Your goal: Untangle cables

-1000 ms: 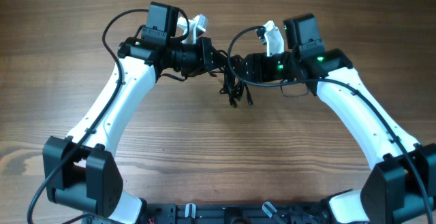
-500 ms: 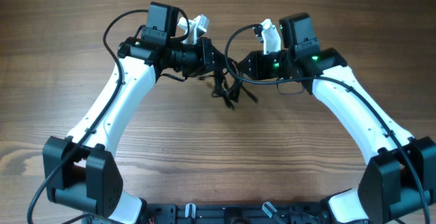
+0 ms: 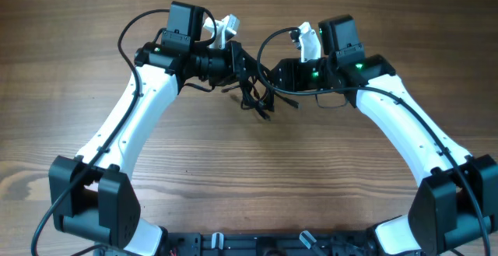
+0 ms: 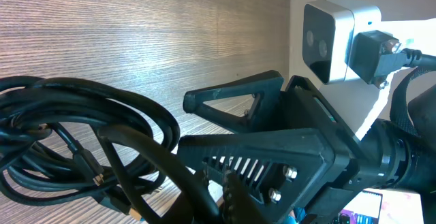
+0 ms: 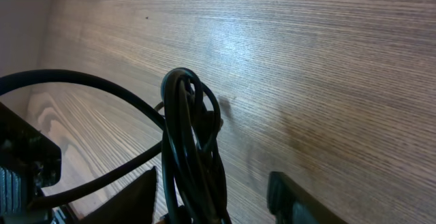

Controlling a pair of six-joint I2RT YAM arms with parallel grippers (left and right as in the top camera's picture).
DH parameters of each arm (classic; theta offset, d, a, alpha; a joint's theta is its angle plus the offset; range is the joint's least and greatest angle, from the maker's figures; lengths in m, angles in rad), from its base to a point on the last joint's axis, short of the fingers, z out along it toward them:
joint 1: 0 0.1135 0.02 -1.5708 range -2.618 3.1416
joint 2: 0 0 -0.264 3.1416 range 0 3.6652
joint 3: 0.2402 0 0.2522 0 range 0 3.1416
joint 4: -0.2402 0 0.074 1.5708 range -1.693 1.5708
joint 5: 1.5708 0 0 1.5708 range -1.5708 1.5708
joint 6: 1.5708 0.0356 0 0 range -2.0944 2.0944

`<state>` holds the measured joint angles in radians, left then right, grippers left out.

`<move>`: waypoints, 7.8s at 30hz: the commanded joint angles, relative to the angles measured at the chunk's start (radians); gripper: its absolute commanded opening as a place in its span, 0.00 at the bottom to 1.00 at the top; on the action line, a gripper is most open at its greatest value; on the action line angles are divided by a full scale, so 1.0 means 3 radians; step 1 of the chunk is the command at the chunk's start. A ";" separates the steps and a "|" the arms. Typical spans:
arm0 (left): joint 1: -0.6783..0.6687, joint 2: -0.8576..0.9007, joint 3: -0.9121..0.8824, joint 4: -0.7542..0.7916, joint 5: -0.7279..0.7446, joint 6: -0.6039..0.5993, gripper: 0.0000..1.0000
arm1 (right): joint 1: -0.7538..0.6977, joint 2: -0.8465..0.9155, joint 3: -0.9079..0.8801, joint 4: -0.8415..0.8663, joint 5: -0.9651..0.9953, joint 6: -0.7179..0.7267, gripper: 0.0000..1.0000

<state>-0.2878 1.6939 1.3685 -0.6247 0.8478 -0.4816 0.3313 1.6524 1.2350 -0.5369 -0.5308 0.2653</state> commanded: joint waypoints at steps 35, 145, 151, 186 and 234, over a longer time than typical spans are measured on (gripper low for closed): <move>0.0524 -0.0043 0.0058 0.0445 0.0987 0.0249 0.04 | 0.0109 0.0047 0.0065 0.0003 0.0337 0.0028 0.10; 0.0289 -0.0028 -0.0025 -0.0699 -0.0654 0.0699 0.46 | -0.0556 -0.0188 0.0539 -0.1130 0.0655 -0.0013 0.93; -0.0272 0.0081 -0.0356 -0.0395 -0.1249 0.0184 0.50 | -0.0638 -0.0182 0.0539 -0.1104 0.0650 -0.0099 0.95; -0.0824 0.1088 -0.0426 0.0627 -0.1310 0.0287 0.44 | -0.0637 -0.0071 0.0501 -0.1090 0.0666 -0.0189 0.95; -0.0416 0.0094 -0.0484 0.0860 -0.0694 -0.0355 0.04 | -0.0263 -0.0071 0.0501 -0.0876 0.0305 -0.0362 0.68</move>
<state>-0.4114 1.7294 1.2171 -0.3649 0.6159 -0.5648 0.2398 1.6176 1.3811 -0.8158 -0.4221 0.1589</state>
